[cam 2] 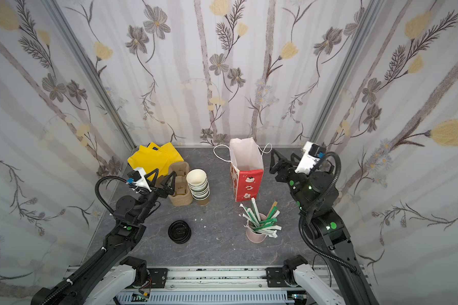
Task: Pack the takeout coffee
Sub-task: 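Reach the right gripper over the cup stack and grasp the top cup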
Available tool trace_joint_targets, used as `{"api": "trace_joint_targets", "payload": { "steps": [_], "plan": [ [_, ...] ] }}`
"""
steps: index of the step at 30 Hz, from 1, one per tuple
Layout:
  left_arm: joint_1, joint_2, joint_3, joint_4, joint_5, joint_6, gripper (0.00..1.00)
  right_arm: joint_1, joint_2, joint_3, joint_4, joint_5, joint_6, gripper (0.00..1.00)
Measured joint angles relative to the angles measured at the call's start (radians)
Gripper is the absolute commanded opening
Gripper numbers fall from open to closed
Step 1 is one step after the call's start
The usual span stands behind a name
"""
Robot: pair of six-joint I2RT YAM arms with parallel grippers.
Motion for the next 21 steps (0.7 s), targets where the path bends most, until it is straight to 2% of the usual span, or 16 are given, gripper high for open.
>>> {"api": "trace_joint_targets", "payload": {
  "steps": [4, 11, 13, 17, 21],
  "plan": [
    [-0.025, -0.07, -0.041, -0.065, -0.045, -0.044, 1.0, 0.161, 0.167, 0.123, -0.111, -0.023, -0.064, 0.85],
    [-0.027, -0.205, -0.108, -0.23, -0.244, -0.195, 1.0, 0.339, 0.443, 0.243, -0.163, -0.069, -0.086, 0.82],
    [-0.027, -0.226, -0.121, -0.274, -0.281, -0.234, 1.0, 0.387, 0.513, 0.281, -0.16, -0.053, -0.068, 0.85],
    [-0.028, -0.249, -0.136, -0.344, -0.33, -0.298, 1.0, 0.457, 0.678, 0.385, -0.177, 0.032, 0.002, 0.78],
    [-0.027, -0.251, -0.138, -0.373, -0.352, -0.332, 1.0, 0.486, 0.799, 0.461, -0.233, 0.135, 0.093, 0.62]
  ]
}}
